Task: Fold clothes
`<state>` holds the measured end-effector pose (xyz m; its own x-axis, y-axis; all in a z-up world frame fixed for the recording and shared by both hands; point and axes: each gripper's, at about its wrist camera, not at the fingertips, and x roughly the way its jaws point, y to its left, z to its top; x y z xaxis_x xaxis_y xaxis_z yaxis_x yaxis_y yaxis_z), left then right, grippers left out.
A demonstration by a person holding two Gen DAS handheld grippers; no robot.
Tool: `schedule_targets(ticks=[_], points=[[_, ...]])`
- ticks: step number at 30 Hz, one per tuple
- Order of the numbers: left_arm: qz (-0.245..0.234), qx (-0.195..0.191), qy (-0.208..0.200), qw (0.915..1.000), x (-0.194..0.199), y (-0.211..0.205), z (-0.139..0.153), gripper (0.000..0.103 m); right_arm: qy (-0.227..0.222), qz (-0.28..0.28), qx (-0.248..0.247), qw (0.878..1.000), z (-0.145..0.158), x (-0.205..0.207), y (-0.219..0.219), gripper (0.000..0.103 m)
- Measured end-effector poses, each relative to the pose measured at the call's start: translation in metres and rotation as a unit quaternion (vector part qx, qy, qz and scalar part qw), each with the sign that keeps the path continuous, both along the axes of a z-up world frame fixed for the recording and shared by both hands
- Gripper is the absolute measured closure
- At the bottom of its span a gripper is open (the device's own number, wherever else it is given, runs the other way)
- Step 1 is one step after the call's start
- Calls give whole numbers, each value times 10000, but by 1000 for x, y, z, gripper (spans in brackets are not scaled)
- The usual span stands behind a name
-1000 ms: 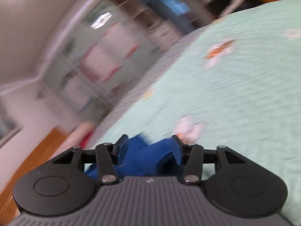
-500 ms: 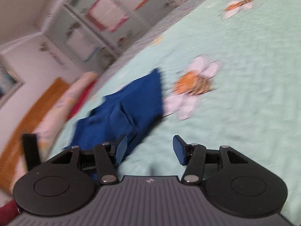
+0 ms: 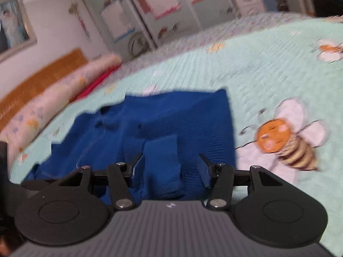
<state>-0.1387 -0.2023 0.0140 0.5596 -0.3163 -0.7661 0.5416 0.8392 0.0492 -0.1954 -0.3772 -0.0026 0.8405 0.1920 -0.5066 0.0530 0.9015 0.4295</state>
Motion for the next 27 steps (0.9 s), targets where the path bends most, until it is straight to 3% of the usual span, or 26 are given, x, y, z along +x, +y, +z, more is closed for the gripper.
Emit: schedule_targets(ticks=[1, 2, 4, 5, 10, 13, 17, 19, 21, 22, 25, 27], points=[[-3, 3, 18, 10000, 1, 0, 0, 23, 0, 35, -153, 9999, 0, 1, 5, 57], [-12, 8, 42, 10000, 1, 0, 1, 23, 1, 71, -306, 9995, 1, 2, 11, 75], [-36, 19, 93, 9999, 2, 0, 3, 23, -12, 82, -607, 9981, 2, 3, 19, 97], [-49, 9, 134, 9999, 3, 1, 4, 23, -72, -49, -676, 9977, 5, -2, 16, 100], [-113, -399, 415, 9983, 6, 11, 20, 32, -539, -1012, -631, 9914, 30, -43, -28, 102], [-134, -692, 500, 9963, 6, 15, 30, 32, -661, -2064, -528, 9748, 47, -84, -77, 102], [-98, -442, 613, 9971, 12, 6, 16, 32, -49, -3098, -567, 9491, 31, -115, -133, 102], [-128, -268, 533, 9981, 9, 3, 10, 32, 408, -3129, -486, 9477, 7, -113, -152, 101], [-276, -106, 354, 9989, 1, 0, 9, 31, 557, -3261, -272, 9433, -7, -119, -163, 97], [-324, -58, 315, 9990, -1, -1, 9, 30, 460, -3338, -103, 9414, -8, -126, -166, 96], [-348, -54, 316, 9989, -1, -2, 8, 29, 192, -3767, 242, 9258, -7, -142, -176, 76], [-315, -105, 342, 9989, 0, -1, 7, 27, 31, -3721, 520, 9267, -9, -144, -183, 74]])
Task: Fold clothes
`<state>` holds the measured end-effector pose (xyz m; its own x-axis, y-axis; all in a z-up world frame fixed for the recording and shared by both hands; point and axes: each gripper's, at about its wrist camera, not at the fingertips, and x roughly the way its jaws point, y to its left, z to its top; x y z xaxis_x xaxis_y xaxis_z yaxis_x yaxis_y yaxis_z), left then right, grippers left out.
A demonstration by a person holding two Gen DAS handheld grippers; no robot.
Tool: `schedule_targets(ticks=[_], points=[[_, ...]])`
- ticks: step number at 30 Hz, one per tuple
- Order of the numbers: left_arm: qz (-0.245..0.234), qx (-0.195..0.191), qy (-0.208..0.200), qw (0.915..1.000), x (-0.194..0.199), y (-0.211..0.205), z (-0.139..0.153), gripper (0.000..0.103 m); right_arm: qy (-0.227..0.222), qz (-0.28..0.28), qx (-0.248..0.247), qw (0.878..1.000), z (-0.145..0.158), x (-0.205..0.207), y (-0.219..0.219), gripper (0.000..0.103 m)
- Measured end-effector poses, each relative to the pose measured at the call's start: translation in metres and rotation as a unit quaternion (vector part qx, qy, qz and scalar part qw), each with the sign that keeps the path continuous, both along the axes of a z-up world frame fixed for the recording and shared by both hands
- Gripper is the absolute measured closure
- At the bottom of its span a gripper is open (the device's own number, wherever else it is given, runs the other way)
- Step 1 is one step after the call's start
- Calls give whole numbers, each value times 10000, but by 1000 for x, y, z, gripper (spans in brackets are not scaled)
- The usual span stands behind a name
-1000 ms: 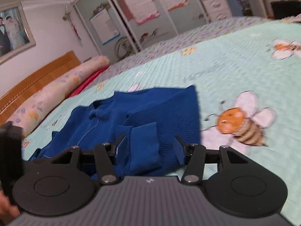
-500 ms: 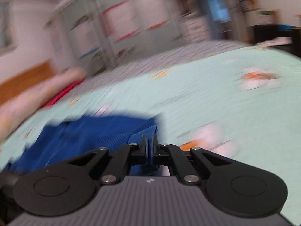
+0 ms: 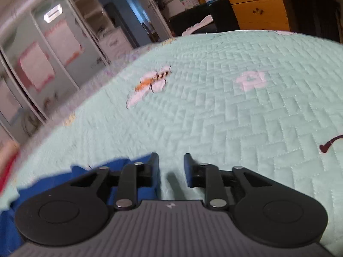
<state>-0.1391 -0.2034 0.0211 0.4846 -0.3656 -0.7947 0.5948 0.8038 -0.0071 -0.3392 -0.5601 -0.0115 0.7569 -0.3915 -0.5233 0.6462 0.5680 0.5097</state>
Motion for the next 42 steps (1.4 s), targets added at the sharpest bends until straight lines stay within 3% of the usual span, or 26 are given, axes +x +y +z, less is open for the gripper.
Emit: schedule_targets(ticks=[4, 6, 10, 14, 18, 19, 22, 23, 26, 31, 34, 38, 42], points=[[-15, 21, -62, 10000, 0, -1, -2, 24, 62, 579, 312, 9978, -7, 21, 3, 74], [-25, 10, -60, 10000, 1, -1, -2, 24, 129, 760, 212, 9968, -6, 32, 7, 67], [33, -194, -11, 9998, 1, 4, 5, 26, 305, 816, -118, 9961, 0, 44, 17, 67], [209, -572, -19, 9981, 6, 11, 17, 34, 564, 818, -676, 9928, 1, 45, 31, 67], [444, -643, -243, 9966, 23, 8, 25, 40, 609, 953, -724, 9909, -3, 49, 31, 66], [486, -630, -282, 9964, 29, 6, 25, 40, 604, 1032, -706, 9903, -2, 51, 29, 68], [601, -543, -368, 9960, 44, 2, 22, 40, 618, 1261, -691, 9877, -1, 61, 24, 95], [647, -530, -336, 9959, 49, 2, 19, 40, 619, 1304, -676, 9872, 0, 64, 21, 98], [766, -661, -105, 9948, 62, 9, 12, 40, 795, 1252, -1229, 9813, 19, 71, 17, 100], [549, -814, -106, 9951, 61, 12, 11, 39, 1160, 710, -2131, 9675, 51, 73, -9, 101], [511, -763, -61, 9958, 61, 10, 4, 38, 1190, 703, -2116, 9675, 41, 79, -27, 102], [399, -724, -62, 9966, 61, 12, 4, 37, 1538, 776, -2581, 9506, 23, 94, -27, 102], [272, -677, -19, 9973, 62, 16, 3, 36, 2044, 702, -2479, 9444, -2, 108, -37, 103]])
